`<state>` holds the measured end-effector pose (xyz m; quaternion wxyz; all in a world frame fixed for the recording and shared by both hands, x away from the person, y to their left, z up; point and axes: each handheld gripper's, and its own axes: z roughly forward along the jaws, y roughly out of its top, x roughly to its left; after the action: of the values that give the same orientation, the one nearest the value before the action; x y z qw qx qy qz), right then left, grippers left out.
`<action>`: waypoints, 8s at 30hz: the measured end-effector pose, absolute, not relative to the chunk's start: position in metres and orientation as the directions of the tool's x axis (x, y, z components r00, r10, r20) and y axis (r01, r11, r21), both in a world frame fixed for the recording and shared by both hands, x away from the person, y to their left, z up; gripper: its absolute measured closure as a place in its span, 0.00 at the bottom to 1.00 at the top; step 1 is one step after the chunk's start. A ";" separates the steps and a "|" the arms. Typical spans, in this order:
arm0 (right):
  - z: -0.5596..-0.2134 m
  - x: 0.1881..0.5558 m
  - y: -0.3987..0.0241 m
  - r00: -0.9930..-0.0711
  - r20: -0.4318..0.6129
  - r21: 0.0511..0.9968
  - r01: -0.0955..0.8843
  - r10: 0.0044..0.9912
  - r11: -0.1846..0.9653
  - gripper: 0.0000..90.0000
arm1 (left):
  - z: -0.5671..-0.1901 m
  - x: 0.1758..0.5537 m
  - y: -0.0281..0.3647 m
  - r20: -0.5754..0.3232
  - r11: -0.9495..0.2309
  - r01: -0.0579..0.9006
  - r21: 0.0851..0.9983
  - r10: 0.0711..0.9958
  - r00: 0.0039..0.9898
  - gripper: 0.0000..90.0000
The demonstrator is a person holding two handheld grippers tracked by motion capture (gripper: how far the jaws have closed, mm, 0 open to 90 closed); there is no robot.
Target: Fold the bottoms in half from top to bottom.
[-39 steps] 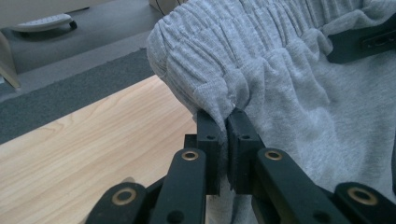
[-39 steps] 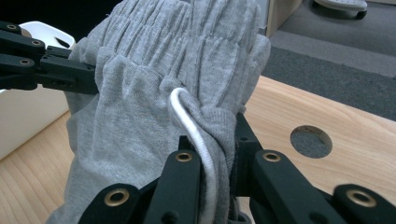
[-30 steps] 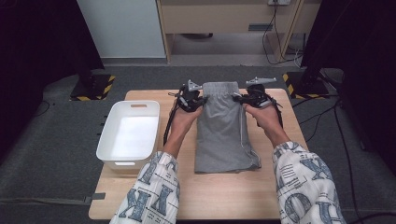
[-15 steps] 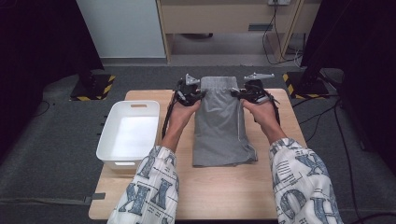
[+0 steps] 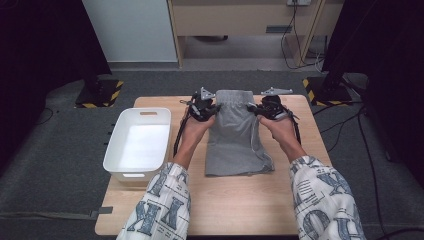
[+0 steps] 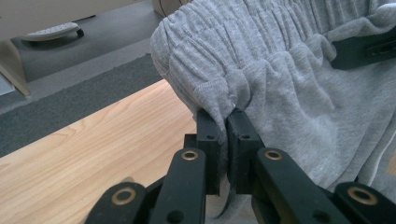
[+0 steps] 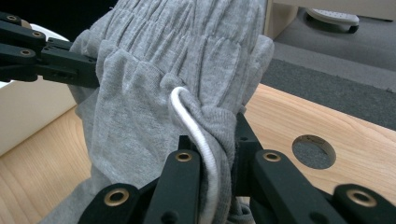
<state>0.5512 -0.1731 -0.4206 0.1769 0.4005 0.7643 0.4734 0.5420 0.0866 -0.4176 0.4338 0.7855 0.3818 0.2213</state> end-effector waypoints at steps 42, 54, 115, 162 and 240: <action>-0.477 0.513 -0.182 -0.677 0.125 0.830 0.471 0.725 0.297 0.92 | -0.475 0.503 0.088 -0.016 -0.369 0.432 0.823 0.746 0.666 0.94; -0.491 0.509 -0.182 -0.687 0.130 0.810 0.490 0.715 0.324 0.91 | -0.495 0.499 0.089 -0.030 -0.385 0.462 0.799 0.741 0.670 0.93; -0.489 0.502 -0.171 -0.753 0.111 0.798 0.457 0.648 0.394 0.89 | -0.487 0.537 0.075 -0.168 -0.283 0.591 0.755 0.788 0.592 0.37; -0.497 0.519 -0.160 -0.706 0.123 0.783 0.500 0.697 0.369 0.87 | -0.503 0.549 0.069 -0.038 -0.390 0.547 0.740 0.788 0.614 0.85; -0.454 0.517 -0.163 -0.687 0.112 0.834 0.458 0.718 0.308 0.42 | -0.491 0.463 0.095 0.079 -0.419 0.225 0.880 0.594 0.800 0.86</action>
<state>0.5170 -0.1632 -0.4537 0.1421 0.3695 0.7961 0.4577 0.4633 0.0950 -0.4907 0.4778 0.8197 0.2497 0.1934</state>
